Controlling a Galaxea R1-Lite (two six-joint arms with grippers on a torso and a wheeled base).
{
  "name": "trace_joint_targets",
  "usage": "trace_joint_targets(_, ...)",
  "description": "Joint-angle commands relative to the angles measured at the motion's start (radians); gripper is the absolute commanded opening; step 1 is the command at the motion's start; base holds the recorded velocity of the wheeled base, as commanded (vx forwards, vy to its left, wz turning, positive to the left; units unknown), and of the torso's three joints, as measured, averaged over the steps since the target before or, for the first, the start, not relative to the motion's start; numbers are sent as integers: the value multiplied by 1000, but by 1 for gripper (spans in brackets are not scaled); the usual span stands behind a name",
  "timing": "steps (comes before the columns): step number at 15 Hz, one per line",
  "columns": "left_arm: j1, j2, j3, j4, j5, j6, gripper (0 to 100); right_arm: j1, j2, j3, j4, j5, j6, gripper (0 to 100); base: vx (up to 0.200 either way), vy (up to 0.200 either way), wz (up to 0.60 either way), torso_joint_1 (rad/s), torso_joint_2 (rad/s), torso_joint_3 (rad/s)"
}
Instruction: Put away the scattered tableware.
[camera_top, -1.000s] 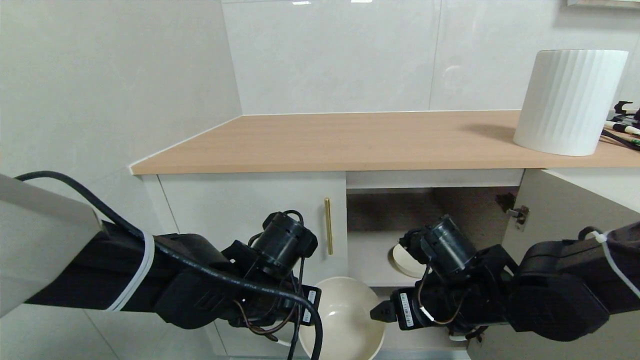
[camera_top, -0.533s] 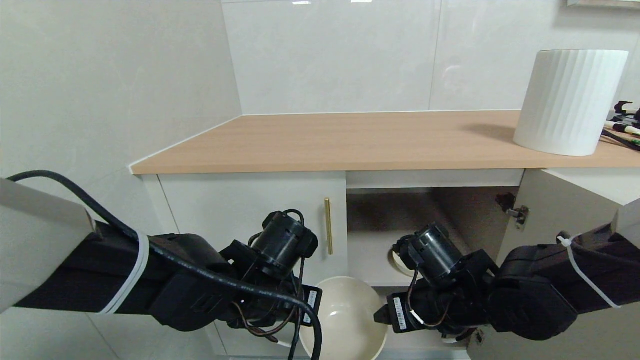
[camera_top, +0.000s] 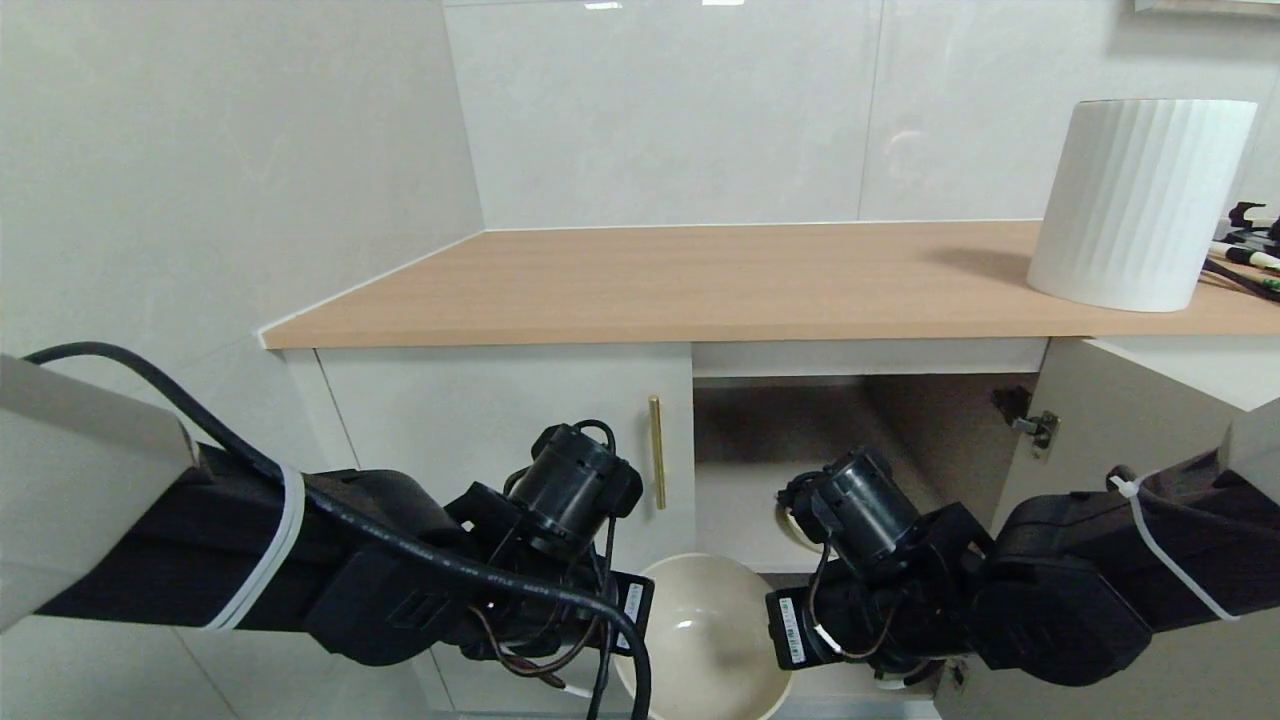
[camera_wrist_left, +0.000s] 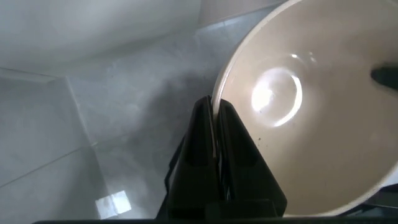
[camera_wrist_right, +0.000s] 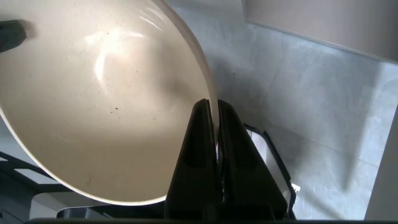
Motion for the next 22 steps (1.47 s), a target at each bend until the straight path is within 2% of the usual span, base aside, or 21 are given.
trace_joint_targets(1,0,0,-1,3,5,0,0,0,3,1,4,-3,-1,0,0,0,0,0,0,0)
trace_joint_targets(2,0,0,1,5,5,1,0,-1,3,1,4,-3,-1,0,0,0,0,0,0,0)
trace_joint_targets(3,0,0,1,5,5,1,100,-1,3,1,4,-3,-1,0,0,0,0,0,0,0)
trace_joint_targets(10,0,-8,-4,0,3,-8,100,0,29,2,4,-11,-1,0,0,0,0,0,0,0)
trace_joint_targets(12,0,-9,-2,-49,3,-46,100,-14,65,-10,3,-61,-1,0,0,0,0,0,0,0)
trace_joint_targets(15,5,-14,-2,-72,5,-58,100,-74,95,-24,-34,-113,18,0,0,0,0,0,0,0)
trace_joint_targets(16,11,-15,-7,-74,5,-81,100,-149,129,-31,-126,-155,70,0,0,0,0,0,0,0)
trace_joint_targets(19,11,-20,-13,-72,5,-85,100,-256,178,-30,-261,-198,90,0,0,0,0,0,0,0)
trace_joint_targets(22,11,-21,-15,-71,5,-85,100,-314,240,-34,-378,-230,104,0,0,0,0,0,0,0)
